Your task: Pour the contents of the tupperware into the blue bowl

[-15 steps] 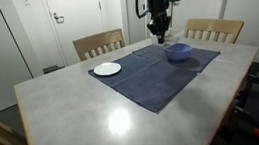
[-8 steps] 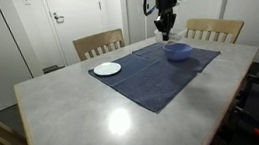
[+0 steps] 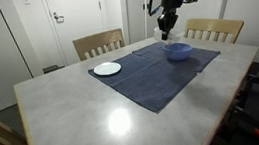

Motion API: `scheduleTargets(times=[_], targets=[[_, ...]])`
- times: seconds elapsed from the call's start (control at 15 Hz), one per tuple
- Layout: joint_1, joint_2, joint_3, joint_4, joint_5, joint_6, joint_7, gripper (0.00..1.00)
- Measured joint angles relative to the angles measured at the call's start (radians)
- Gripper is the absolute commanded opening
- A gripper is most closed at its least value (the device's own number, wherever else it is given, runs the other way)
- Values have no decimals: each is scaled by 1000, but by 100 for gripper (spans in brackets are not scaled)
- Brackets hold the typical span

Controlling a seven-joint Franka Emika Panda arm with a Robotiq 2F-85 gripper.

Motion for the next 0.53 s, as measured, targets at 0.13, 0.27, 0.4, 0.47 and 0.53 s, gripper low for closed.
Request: scheduleTargets(times=[0.13, 0.27, 0.4, 0.47, 0.53], targets=[[0, -12, 0, -15, 32, 16, -40, 2], [0, -25, 0, -26, 54, 24, -68, 2], [0, -35, 0, -35, 71, 33, -90, 2], [0, -39, 0, -39, 78, 36, -99, 2], [0, -44, 0, -42, 86, 39, -109, 2]])
